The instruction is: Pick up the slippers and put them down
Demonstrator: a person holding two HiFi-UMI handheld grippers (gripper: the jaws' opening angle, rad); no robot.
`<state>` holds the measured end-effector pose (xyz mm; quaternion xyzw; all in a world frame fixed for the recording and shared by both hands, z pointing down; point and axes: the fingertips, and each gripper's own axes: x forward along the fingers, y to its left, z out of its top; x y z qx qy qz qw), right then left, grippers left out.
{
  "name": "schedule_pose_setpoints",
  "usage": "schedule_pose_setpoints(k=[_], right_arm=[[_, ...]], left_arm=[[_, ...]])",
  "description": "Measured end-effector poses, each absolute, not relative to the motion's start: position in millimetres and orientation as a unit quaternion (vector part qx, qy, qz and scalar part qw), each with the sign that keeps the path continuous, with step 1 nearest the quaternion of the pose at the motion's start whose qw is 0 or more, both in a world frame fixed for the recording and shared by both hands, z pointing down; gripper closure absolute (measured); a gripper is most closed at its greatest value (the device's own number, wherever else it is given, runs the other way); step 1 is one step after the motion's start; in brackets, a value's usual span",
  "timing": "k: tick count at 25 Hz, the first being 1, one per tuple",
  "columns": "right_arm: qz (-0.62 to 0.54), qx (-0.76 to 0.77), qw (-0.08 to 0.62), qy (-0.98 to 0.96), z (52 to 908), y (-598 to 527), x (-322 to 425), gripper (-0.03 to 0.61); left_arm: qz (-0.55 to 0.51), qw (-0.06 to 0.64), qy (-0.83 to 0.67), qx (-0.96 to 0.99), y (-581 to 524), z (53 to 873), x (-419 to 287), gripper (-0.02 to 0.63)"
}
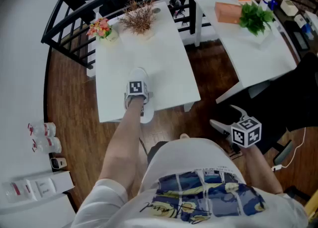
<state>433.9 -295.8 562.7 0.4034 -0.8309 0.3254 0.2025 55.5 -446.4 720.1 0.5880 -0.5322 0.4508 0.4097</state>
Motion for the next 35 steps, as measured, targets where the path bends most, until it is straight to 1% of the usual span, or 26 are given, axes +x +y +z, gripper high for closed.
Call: schedule_pose_setpoints(k=[2,5,6,9,15,18,24,29,35], right_arm=[[0.318,0.395,0.203,-0.838,554.7,-294.3,427.2,0.083],[0.307,0.381,0.207,-0.847,547.6,-297.9,414.9,0.084],[0.304,0.375,0.209,-0.85,546.8,-299.5,409.0,0.083],[0.302,0.348,0.216,-0.861,546.8,-299.9,384.8,0.083],[0.295,0.27,0.248,-0.882,555.3,-287.3,317.4,0.092],[0.274,0.228,0.269,-0.895,556.9,-275.3,271.2,0.092],[0.234,0.187,0.287,-0.91,541.7,-232.6,176.6,0.092],[0.217,0.156,0.296,-0.917,531.6,-161.9,83.9,0.092],[0.201,0.127,0.321,-0.917,535.1,-66.1,-23.0,0.092]], left_arm=[[0.441,0.414,-0.528,0.595,-435.1,712.9,56.4,0.13],[0.428,0.396,-0.532,0.613,-430.3,692.5,52.4,0.143],[0.423,0.393,-0.532,0.619,-426.4,683.9,51.3,0.176],[0.4,0.4,-0.526,0.635,-404.7,658.5,45.2,0.178],[0.361,0.412,-0.551,0.629,-348.3,625.0,-4.7,0.183],[0.343,0.412,-0.567,0.625,-313.7,612.9,-39.4,0.183],[0.3,0.416,-0.595,0.619,-230.5,586.4,-121.6,0.183],[0.273,0.417,-0.613,0.613,-144.7,573.3,-204.4,0.186],[0.243,0.435,-0.631,0.594,-27.8,586.2,-306.8,0.187]])
